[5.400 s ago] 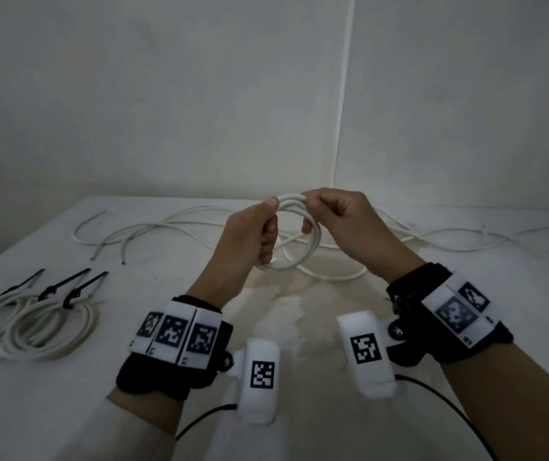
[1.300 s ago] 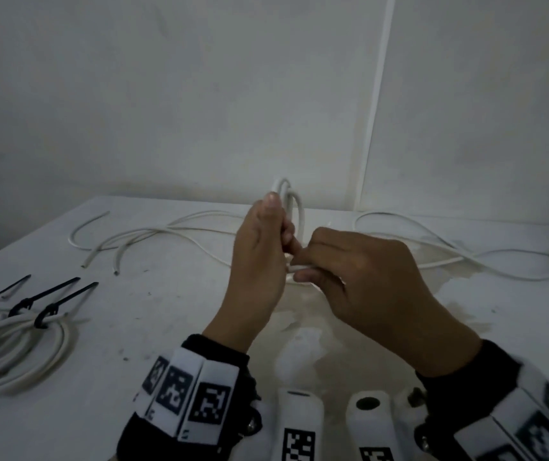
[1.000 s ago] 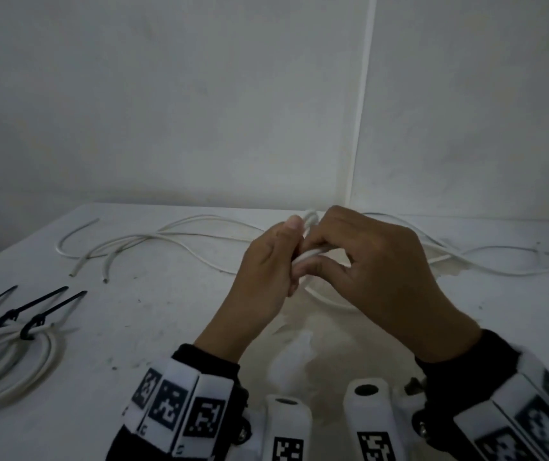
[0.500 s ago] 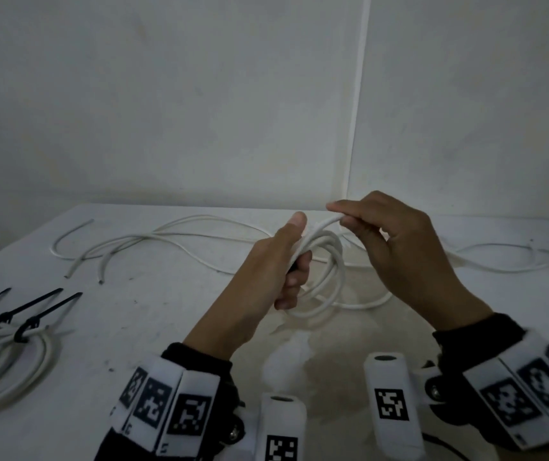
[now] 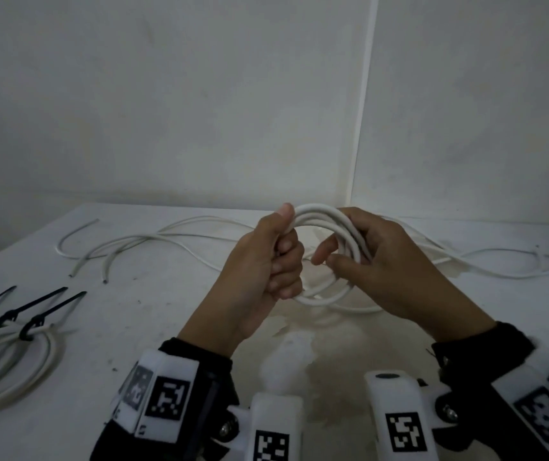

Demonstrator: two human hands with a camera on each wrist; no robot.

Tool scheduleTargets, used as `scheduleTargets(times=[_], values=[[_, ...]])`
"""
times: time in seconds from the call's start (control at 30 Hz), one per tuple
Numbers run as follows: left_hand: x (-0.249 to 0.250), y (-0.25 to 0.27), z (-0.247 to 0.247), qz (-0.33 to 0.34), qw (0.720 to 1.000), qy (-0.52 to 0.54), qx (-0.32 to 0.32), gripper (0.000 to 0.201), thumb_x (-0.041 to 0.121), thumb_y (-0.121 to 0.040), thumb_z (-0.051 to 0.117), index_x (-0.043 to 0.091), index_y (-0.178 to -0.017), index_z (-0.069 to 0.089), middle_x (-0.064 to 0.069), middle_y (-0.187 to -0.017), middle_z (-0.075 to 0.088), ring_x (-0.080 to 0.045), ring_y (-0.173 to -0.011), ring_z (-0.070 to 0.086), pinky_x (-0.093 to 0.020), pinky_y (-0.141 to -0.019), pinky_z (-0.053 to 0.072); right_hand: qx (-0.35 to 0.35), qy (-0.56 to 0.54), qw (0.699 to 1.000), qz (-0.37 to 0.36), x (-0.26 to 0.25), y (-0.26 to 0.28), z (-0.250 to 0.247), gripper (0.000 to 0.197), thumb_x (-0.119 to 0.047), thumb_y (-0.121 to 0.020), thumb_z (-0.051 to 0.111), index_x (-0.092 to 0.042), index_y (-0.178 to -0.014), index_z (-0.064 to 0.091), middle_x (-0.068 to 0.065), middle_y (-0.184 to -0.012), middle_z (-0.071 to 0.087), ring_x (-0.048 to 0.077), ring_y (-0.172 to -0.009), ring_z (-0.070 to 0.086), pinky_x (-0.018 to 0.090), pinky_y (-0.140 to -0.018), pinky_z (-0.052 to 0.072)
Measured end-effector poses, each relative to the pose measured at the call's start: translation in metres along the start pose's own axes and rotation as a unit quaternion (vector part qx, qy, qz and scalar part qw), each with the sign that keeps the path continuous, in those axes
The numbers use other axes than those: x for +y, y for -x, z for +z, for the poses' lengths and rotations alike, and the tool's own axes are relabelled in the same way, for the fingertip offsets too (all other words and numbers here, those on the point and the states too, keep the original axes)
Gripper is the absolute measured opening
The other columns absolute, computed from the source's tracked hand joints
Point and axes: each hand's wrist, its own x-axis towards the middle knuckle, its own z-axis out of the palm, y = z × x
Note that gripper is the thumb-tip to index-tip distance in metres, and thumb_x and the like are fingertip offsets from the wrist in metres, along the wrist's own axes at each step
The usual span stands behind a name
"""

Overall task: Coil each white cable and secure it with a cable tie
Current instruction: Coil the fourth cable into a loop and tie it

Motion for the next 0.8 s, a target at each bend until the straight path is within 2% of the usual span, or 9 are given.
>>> scheduleTargets(times=[0.1, 0.2, 0.33, 0.43, 0.57, 0.7, 0.8], values=[[-0.001, 0.0, 0.0, -0.001, 1.0, -0.021, -0.021, 0.037, 0.036, -0.084, 0.042, 0.014, -0.055, 0.035, 0.007, -0.038, 0.027, -0.007, -0.03, 0.024, -0.018, -0.038, 0.034, -0.029, 0.009, 1.0, -0.004, -0.002, 0.001, -0.008, 0.047, 0.006, -0.082, 0.058, -0.037, -0.102, 0.055, -0.009, -0.084, 0.069, 0.01, -0.068, 0.061, 0.019, -0.06, 0.048], [-0.001, 0.001, 0.002, 0.005, 0.999, -0.023, -0.038, 0.032, 0.037, -0.075, 0.044, 0.014, -0.055, 0.038, 0.006, -0.038, 0.028, -0.007, -0.031, 0.026, -0.019, -0.041, 0.037, -0.05, 0.019, 0.999, -0.004, -0.005, 0.002, -0.017, 0.049, 0.005, -0.084, 0.056, -0.038, -0.108, 0.054, -0.009, -0.087, 0.068, 0.014, -0.074, 0.062, 0.019, -0.061, 0.049], [-0.004, 0.001, 0.007, 0.013, 1.0, -0.001, -0.025, 0.03, 0.037, -0.073, 0.045, 0.014, -0.056, 0.037, 0.008, -0.04, 0.026, -0.005, -0.031, 0.023, -0.018, -0.037, 0.033, -0.053, 0.023, 0.998, -0.011, -0.004, 0.002, -0.018, 0.057, 0.006, -0.084, 0.055, -0.042, -0.114, 0.05, -0.009, -0.087, 0.068, 0.015, -0.078, 0.063, 0.022, -0.062, 0.05], [-0.004, 0.0, 0.006, 0.014, 1.0, 0.009, -0.01, 0.03, 0.037, -0.072, 0.047, 0.015, -0.054, 0.037, 0.008, -0.039, 0.025, -0.004, -0.03, 0.02, -0.016, -0.035, 0.028, -0.041, 0.021, 0.999, -0.015, -0.002, 0.0, -0.014, 0.055, 0.006, -0.085, 0.054, -0.039, -0.117, 0.049, -0.008, -0.08, 0.067, 0.007, -0.072, 0.061, 0.016, -0.061, 0.046], [-0.002, -0.001, 0.004, 0.003, 1.0, 0.006, -0.002, 0.035, 0.041, -0.073, 0.048, 0.016, -0.051, 0.036, 0.008, -0.039, 0.023, -0.005, -0.03, 0.019, -0.014, -0.035, 0.026, -0.03, 0.028, 0.999, -0.01, 0.003, -0.001, -0.009, 0.053, 0.004, -0.087, 0.053, -0.034, -0.123, 0.046, -0.007, -0.074, 0.064, 0.005, -0.067, 0.056, 0.013, -0.062, 0.043], [-0.002, -0.002, 0.004, 0.005, 1.0, 0.019, 0.023, 0.038, 0.037, -0.082, 0.046, 0.017, -0.052, 0.034, 0.008, -0.038, 0.022, -0.004, -0.029, 0.019, -0.016, -0.033, 0.022, -0.01, 0.027, 0.999, -0.02, 0.0, -0.001, -0.007, 0.041, -0.013, -0.089, 0.056, -0.035, -0.122, 0.048, -0.012, -0.076, 0.065, 0.004, -0.072, 0.061, 0.012, -0.065, 0.045], [-0.002, -0.002, 0.004, 0.004, 0.997, 0.065, 0.035, 0.037, 0.039, -0.077, 0.049, 0.019, -0.048, 0.036, 0.008, -0.039, 0.021, -0.003, -0.029, 0.018, -0.016, -0.032, 0.02, 0.019, -0.031, 0.999, -0.011, -0.003, -0.001, -0.005, 0.034, -0.03, -0.083, 0.058, -0.037, -0.115, 0.051, -0.024, -0.071, 0.065, -0.003, -0.071, 0.063, 0.007, -0.064, 0.043]])
